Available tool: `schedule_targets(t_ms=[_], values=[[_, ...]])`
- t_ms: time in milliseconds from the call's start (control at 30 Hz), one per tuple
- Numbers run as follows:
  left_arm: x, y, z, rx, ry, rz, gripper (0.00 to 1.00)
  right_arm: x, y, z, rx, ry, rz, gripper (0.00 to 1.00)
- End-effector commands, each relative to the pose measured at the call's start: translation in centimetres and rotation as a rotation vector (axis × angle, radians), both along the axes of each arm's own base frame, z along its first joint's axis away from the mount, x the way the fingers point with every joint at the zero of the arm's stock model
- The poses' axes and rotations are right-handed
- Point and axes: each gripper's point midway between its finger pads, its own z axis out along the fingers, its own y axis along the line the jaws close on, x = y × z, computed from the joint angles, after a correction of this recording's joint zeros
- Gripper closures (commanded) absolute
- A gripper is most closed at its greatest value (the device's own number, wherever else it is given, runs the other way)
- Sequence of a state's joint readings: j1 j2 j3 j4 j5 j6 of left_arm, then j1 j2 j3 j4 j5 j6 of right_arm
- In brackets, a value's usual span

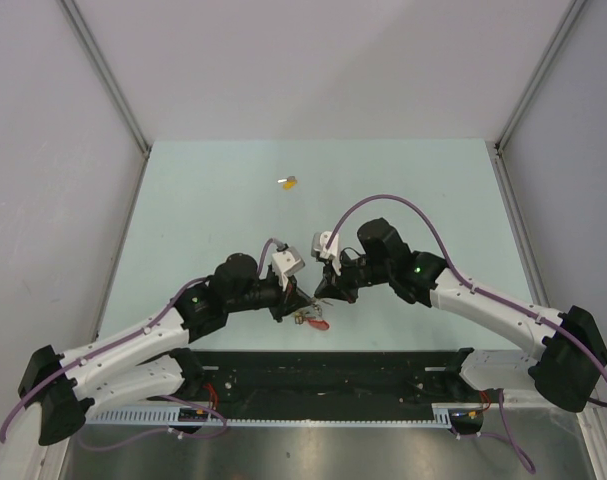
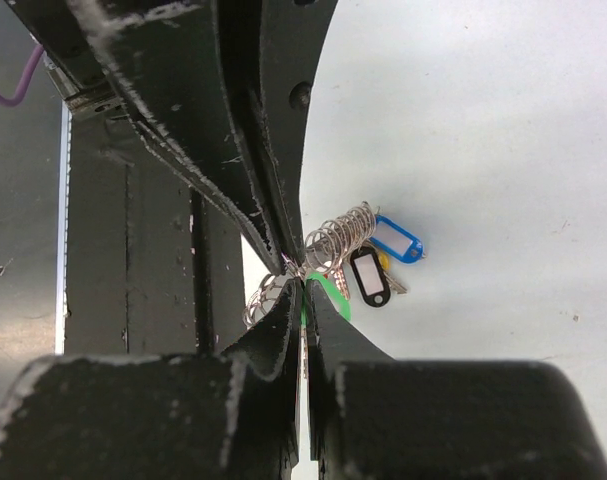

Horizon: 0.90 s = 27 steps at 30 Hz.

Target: Put the keys on the keyring

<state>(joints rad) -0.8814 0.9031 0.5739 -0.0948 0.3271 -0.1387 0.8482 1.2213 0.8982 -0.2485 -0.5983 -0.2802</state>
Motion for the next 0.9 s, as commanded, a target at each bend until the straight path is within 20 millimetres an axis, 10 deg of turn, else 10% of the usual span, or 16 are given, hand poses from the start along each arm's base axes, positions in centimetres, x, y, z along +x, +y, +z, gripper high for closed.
schedule_targets(t_ms=[0, 867], values=[[-0.6, -0.1, 0.0, -0.005, -0.010, -0.035, 0.98, 0.8, 1.1, 3.1, 0.078, -0.061, 0.000, 1.00], [1.3, 1.3, 6.8, -0.336, -0.296, 0.117, 1.00, 3.9, -0.8, 0.6, 0.057, 0.095, -0.168, 1.00]])
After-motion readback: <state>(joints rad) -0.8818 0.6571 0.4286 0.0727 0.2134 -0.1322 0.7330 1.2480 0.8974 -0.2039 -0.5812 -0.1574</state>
